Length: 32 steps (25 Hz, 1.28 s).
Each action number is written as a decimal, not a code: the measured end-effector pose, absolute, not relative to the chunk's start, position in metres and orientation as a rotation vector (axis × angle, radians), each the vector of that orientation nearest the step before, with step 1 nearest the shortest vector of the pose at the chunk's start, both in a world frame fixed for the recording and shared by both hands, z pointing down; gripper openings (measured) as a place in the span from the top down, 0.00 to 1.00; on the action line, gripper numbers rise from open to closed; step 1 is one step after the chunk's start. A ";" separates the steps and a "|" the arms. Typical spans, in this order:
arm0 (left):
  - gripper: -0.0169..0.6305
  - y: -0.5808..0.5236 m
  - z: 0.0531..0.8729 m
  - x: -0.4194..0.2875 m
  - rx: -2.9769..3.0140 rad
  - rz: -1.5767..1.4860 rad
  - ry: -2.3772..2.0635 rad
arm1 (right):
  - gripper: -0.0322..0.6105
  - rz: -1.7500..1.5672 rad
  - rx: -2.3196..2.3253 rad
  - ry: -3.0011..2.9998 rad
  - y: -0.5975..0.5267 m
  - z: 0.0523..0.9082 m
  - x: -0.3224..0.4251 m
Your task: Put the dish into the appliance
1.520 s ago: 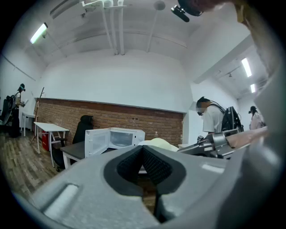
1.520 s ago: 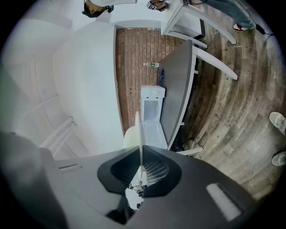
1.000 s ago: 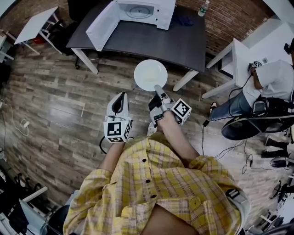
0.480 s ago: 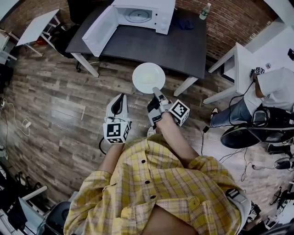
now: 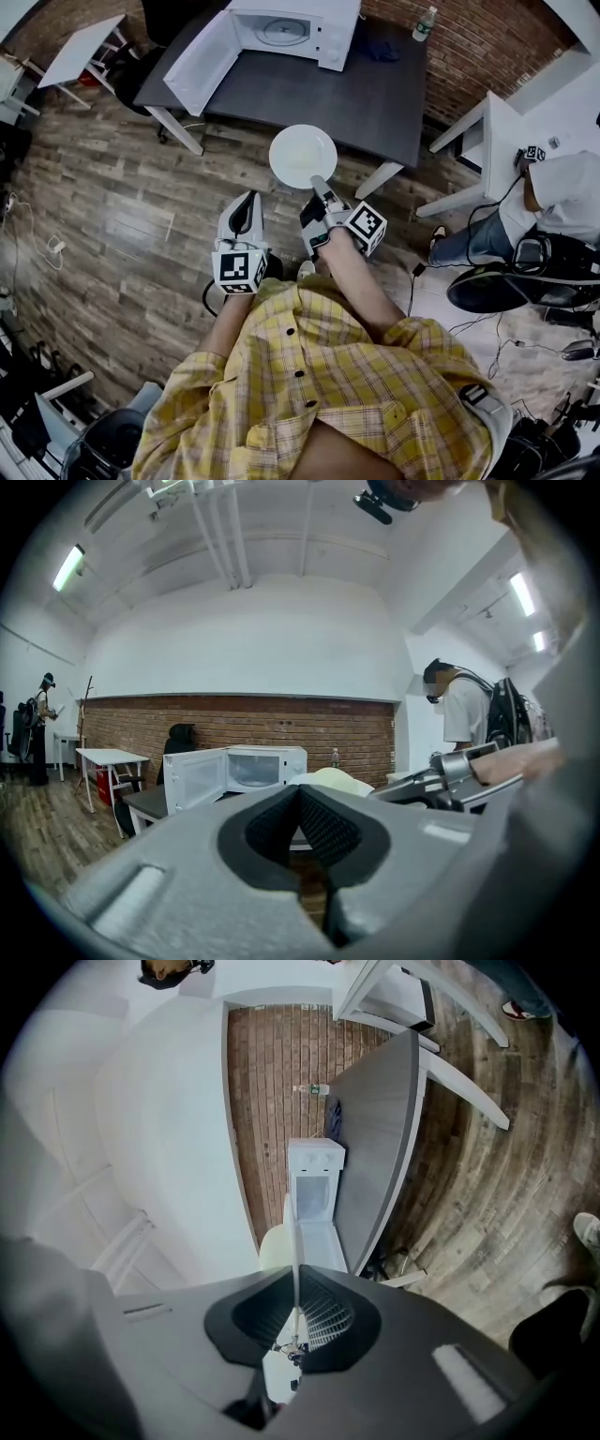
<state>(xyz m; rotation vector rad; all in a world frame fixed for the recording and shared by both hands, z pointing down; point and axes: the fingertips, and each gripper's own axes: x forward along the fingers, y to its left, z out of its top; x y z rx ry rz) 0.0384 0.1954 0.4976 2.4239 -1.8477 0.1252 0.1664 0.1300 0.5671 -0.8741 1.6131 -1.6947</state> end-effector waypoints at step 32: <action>0.97 -0.038 0.512 -0.051 2.471 0.054 -1.670 | 0.92 -1.643 -0.950 1.601 -0.072 0.557 0.073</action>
